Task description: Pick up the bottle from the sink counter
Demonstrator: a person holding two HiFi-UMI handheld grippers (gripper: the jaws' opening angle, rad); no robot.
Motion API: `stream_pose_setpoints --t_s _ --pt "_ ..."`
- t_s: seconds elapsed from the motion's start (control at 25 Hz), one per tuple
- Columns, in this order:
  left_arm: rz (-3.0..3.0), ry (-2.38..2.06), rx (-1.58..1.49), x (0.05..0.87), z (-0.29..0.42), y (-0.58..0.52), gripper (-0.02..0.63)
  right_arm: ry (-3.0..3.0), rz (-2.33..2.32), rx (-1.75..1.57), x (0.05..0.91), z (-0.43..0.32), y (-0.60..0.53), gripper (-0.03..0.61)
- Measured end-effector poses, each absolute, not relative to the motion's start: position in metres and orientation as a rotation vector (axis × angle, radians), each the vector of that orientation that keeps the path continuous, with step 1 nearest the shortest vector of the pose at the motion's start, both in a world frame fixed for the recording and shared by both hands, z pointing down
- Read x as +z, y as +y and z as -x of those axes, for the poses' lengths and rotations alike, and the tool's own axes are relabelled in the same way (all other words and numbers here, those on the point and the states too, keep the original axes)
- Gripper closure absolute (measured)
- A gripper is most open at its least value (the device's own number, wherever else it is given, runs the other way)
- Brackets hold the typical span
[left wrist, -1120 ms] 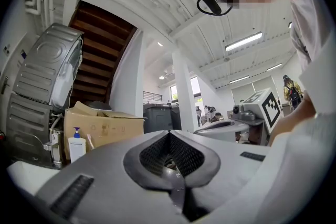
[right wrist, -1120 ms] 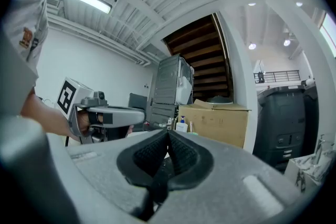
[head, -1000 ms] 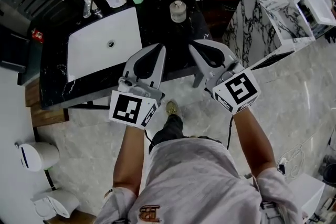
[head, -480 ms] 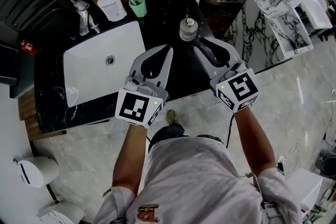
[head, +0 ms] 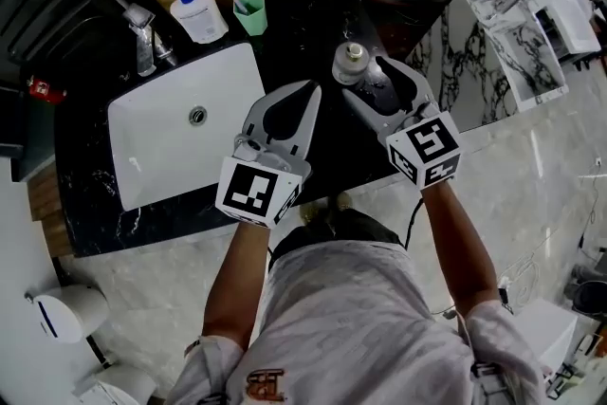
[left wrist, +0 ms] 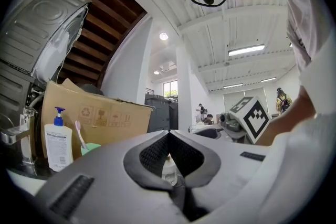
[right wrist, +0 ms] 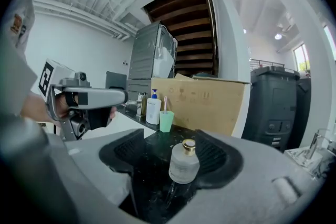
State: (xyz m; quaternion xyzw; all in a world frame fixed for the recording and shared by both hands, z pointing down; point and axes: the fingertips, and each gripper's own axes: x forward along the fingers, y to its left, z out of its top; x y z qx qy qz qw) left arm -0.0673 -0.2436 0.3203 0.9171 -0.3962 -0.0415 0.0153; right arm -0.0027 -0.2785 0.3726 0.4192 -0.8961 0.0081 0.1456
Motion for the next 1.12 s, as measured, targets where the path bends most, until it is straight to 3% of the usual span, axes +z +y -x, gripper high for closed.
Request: stream_pose_setpoints --t_s 0.52,1.12 --pt "-2.811 -1.271 -0.118 0.338 0.061 -0.278 0.614 -2.496 -1.124 0.166 0.437 0.002 -0.333 0.206" --pt "-2.763 -1.3 -0.064 0.361 0.069 -0.296 0.614 -2.425 -1.002 0.276 0.484 0.016 -0.36 0.203"
